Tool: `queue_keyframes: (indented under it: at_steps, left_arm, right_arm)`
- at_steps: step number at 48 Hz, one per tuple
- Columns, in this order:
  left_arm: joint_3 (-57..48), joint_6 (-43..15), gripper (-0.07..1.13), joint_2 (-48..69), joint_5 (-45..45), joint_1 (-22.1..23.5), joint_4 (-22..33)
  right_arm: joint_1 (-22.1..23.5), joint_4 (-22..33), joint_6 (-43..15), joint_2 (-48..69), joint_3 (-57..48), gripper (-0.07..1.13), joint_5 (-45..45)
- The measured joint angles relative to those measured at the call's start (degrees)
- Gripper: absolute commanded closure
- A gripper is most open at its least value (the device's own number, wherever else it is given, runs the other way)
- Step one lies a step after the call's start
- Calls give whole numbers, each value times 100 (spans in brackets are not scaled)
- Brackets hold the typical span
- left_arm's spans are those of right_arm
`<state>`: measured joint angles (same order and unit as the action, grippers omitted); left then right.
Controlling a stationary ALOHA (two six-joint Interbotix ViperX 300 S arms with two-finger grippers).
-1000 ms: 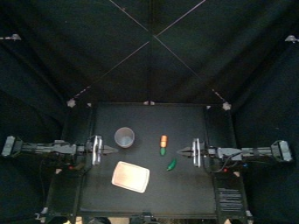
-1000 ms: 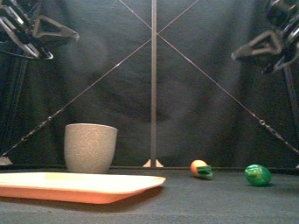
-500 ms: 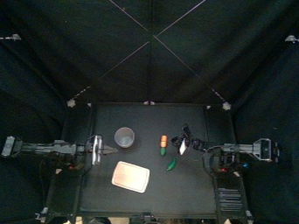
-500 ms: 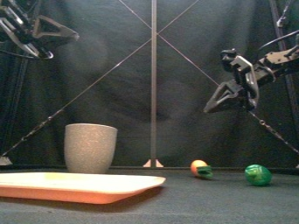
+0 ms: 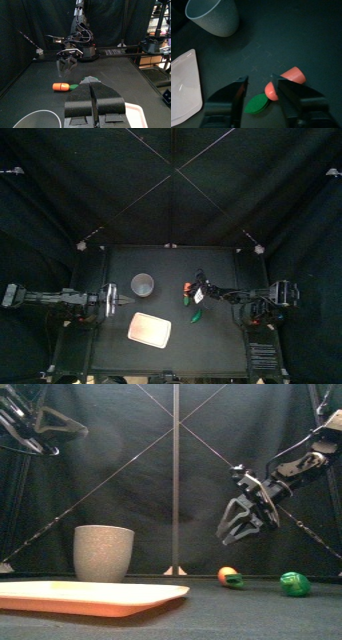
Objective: Pick the carrot then place it in the grey bowl
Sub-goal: Pick the carrot
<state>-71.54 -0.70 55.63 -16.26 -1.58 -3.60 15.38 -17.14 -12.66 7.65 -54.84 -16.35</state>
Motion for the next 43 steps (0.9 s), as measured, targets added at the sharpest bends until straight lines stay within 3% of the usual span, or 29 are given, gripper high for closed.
queue_keyframes:
  at_steps: [6, 19, 43]
  left_arm:
    - [-53, 0, 109, 0, 9, 0, 0]
    - [-114, 0, 109, 9, 9, 0, -9]
    - [-114, 0, 109, 0, 44, 0, -9]
  right_arm:
    - [0, -18, 0, -396, 202, 1, 229]
    - [299, 105, 9, -633, 536, 1, 984]
    - [677, 105, 0, -633, 571, 1, 1318]
